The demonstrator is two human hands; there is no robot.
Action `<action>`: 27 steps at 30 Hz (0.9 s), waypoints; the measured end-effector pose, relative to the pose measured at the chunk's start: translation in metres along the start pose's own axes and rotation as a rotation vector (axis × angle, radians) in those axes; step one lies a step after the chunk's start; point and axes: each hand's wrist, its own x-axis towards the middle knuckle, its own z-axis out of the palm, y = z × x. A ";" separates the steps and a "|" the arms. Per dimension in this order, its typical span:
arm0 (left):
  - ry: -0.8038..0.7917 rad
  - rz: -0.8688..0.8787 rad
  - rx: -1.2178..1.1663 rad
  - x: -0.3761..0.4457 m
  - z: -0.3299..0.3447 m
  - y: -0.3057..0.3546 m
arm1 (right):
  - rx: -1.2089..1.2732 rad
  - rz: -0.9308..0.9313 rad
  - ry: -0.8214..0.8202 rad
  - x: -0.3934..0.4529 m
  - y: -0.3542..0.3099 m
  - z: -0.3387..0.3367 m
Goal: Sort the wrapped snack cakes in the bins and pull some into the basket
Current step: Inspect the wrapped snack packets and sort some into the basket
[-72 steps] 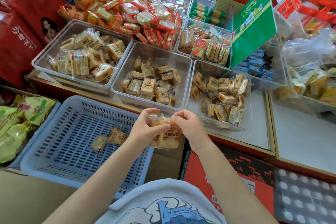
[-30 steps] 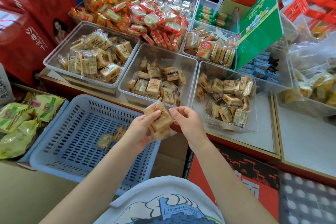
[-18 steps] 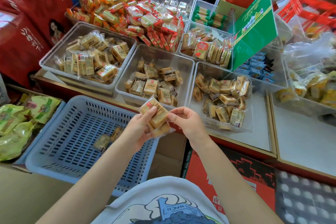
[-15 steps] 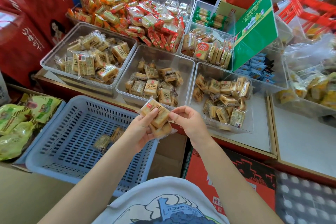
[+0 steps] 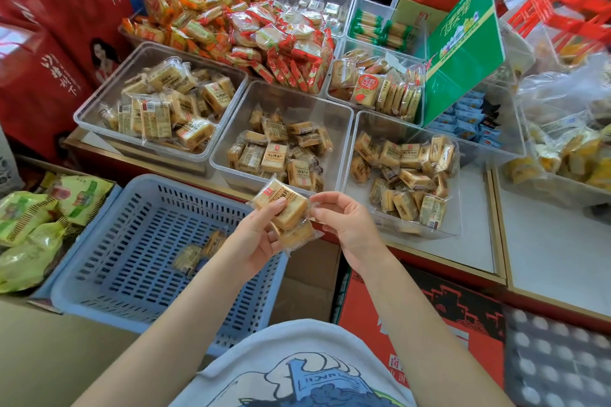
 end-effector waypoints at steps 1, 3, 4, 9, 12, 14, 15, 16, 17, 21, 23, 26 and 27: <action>-0.015 -0.002 -0.012 0.000 0.001 0.000 | 0.016 -0.003 -0.007 0.000 -0.001 0.000; -0.017 -0.008 -0.036 -0.001 0.002 0.000 | 0.022 -0.017 -0.018 -0.001 -0.003 -0.001; -0.005 -0.008 -0.044 -0.001 0.003 -0.001 | 0.011 -0.026 -0.018 -0.002 -0.003 -0.001; 0.104 0.061 -0.116 0.002 0.003 -0.003 | -0.193 -0.013 -0.016 -0.003 0.000 -0.007; 0.117 0.109 -0.108 0.003 0.005 -0.004 | -0.211 0.040 -0.001 -0.003 0.007 -0.006; 0.117 0.139 -0.089 0.003 0.007 -0.005 | -0.164 0.062 0.017 -0.003 0.010 -0.004; 0.117 0.151 -0.082 0.003 0.008 -0.006 | -0.138 0.066 0.023 -0.002 0.012 -0.004; 0.119 0.157 -0.081 0.003 0.010 -0.007 | -0.121 0.064 0.029 -0.002 0.013 -0.004; 0.124 0.152 -0.087 0.003 0.010 -0.007 | -0.114 0.054 0.034 -0.002 0.013 -0.005; 0.132 0.021 -0.127 0.001 0.012 -0.006 | -0.066 -0.033 0.058 -0.004 0.008 -0.010; 0.125 -0.029 -0.169 0.001 0.014 -0.007 | -0.032 -0.057 0.097 -0.003 0.006 -0.013; 0.092 -0.017 -0.170 0.001 0.017 -0.009 | -0.072 -0.048 0.168 -0.001 0.006 -0.014; 0.085 0.002 -0.166 0.002 0.017 -0.009 | -0.073 -0.032 0.178 -0.001 0.006 -0.014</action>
